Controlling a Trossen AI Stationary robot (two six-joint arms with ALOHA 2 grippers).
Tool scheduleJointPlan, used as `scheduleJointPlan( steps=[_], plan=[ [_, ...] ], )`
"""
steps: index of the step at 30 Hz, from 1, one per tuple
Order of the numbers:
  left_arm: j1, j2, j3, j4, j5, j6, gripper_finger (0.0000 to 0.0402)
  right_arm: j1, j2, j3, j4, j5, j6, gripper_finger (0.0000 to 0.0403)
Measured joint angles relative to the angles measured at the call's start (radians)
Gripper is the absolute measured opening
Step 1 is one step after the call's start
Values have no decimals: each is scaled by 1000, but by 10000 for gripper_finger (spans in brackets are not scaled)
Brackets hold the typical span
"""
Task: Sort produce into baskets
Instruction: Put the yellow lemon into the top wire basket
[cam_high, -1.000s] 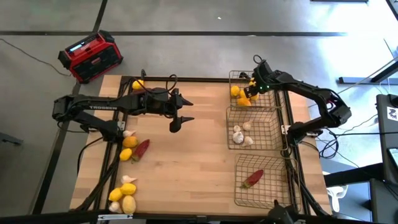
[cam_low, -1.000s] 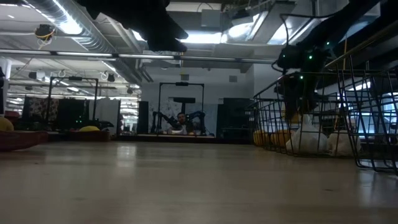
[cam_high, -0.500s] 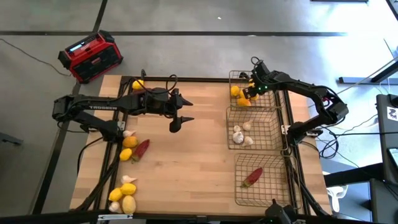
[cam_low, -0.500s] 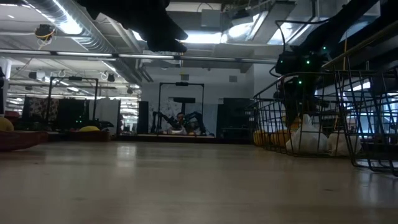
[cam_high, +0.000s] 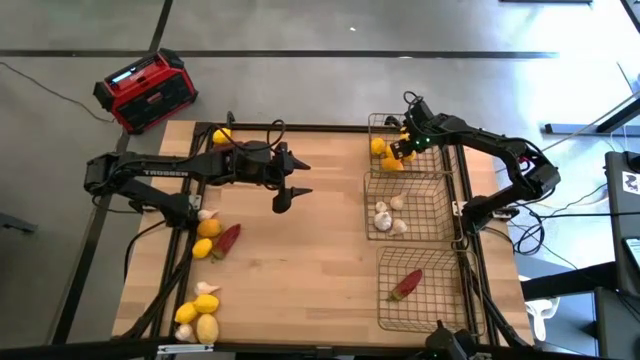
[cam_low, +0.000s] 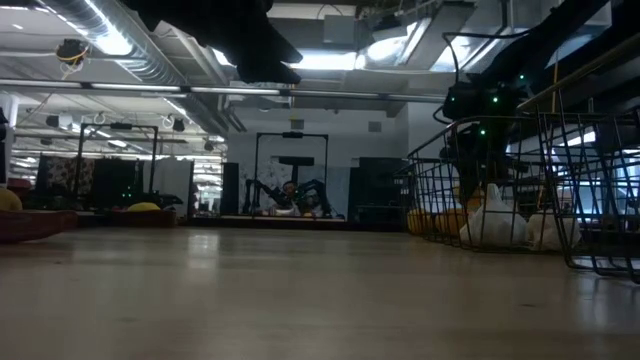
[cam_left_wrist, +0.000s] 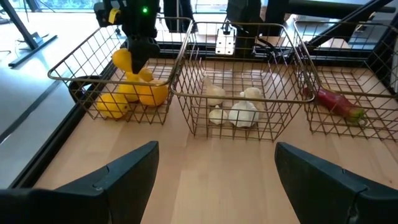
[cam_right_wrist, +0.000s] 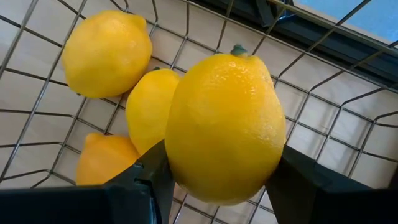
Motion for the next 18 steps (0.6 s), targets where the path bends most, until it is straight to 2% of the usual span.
scheduleJointPlan(
  steps=[5,13,18],
  plan=[
    [0,0,0,1,0,-10,318,0,0,0,6,16,-6,199],
    [0,0,0,0,0,-13,317,0,0,0,6,22,-5,268],
    [0,0,0,1,0,-13,317,0,0,0,8,19,-21,289]
  ],
)
